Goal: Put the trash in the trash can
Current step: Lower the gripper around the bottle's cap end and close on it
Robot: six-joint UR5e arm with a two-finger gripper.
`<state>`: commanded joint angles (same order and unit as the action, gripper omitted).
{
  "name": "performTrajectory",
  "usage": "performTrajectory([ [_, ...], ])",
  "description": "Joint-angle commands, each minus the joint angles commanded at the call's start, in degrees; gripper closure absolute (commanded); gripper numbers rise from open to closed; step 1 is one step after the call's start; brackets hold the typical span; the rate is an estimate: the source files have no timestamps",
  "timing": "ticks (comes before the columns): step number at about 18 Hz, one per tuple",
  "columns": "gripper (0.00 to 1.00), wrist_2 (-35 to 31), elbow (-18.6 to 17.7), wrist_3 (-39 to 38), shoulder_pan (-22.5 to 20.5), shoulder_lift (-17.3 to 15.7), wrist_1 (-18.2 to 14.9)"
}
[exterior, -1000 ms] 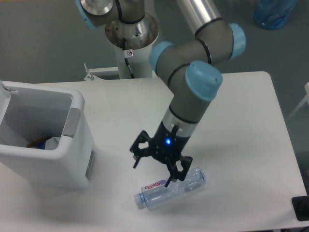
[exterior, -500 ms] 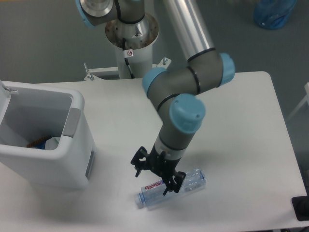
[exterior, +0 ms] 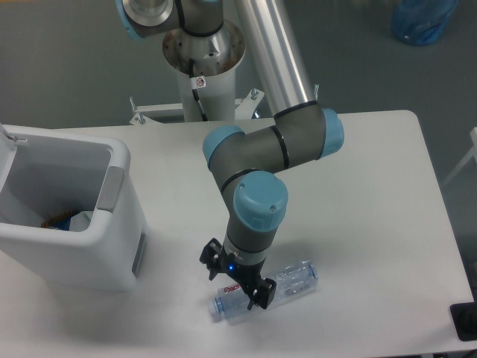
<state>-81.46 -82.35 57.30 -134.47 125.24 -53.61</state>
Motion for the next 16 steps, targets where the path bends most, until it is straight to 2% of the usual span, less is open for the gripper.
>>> performTrajectory([
  [6, 0.0, -3.8, 0.3, 1.0, 1.6, 2.1, 0.2],
  [16, 0.0, -4.1, 0.1, 0.9, 1.8, 3.2, 0.2],
])
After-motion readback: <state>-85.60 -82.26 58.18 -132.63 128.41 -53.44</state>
